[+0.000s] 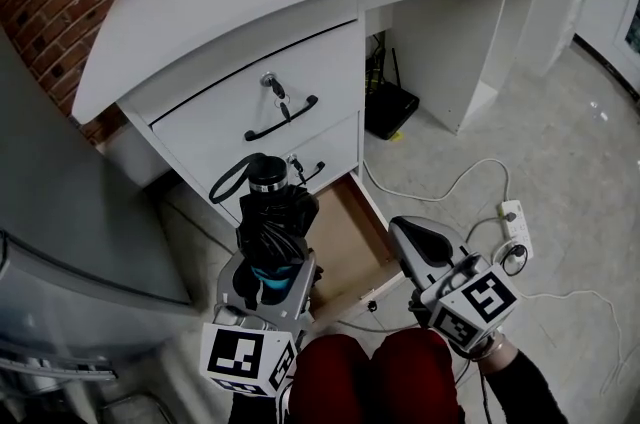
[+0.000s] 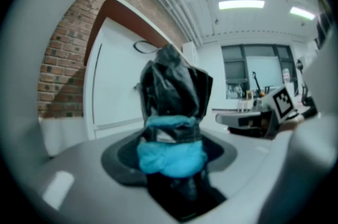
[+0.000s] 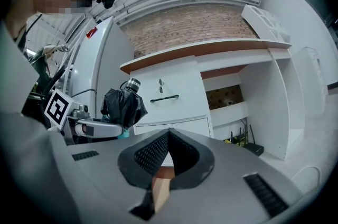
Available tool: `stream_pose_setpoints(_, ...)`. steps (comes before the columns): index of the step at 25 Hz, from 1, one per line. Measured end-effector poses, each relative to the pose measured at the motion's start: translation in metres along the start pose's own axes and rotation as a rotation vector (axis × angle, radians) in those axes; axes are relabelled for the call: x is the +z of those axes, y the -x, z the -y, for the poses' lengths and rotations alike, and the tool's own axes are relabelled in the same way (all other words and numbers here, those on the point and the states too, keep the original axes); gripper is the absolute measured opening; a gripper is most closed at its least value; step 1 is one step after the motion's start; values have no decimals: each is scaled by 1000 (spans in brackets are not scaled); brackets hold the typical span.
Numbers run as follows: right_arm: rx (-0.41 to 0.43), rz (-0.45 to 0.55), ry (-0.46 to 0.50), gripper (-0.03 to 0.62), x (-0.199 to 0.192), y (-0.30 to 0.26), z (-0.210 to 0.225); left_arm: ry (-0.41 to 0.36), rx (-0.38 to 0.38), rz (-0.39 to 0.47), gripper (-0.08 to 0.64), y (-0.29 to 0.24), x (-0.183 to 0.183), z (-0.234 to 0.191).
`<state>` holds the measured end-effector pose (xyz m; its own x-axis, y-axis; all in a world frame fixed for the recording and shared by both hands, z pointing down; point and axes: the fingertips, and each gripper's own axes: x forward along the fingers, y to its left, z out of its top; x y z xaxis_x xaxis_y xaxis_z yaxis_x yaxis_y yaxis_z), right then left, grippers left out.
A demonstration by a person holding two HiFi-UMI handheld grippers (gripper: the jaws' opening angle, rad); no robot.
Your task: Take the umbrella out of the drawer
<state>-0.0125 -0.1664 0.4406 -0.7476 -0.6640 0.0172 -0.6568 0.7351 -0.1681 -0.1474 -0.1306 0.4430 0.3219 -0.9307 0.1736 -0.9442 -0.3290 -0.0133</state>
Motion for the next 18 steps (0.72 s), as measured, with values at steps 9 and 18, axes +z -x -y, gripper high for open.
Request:
stream_pose_setpoints(9,14,27,44,-3,14,3,-16,25,27,51,265,26,13,-10)
stream_pose_setpoints(18,0,-33,115,-3,8,12,-22,59,60,79,265,51,17,-20)
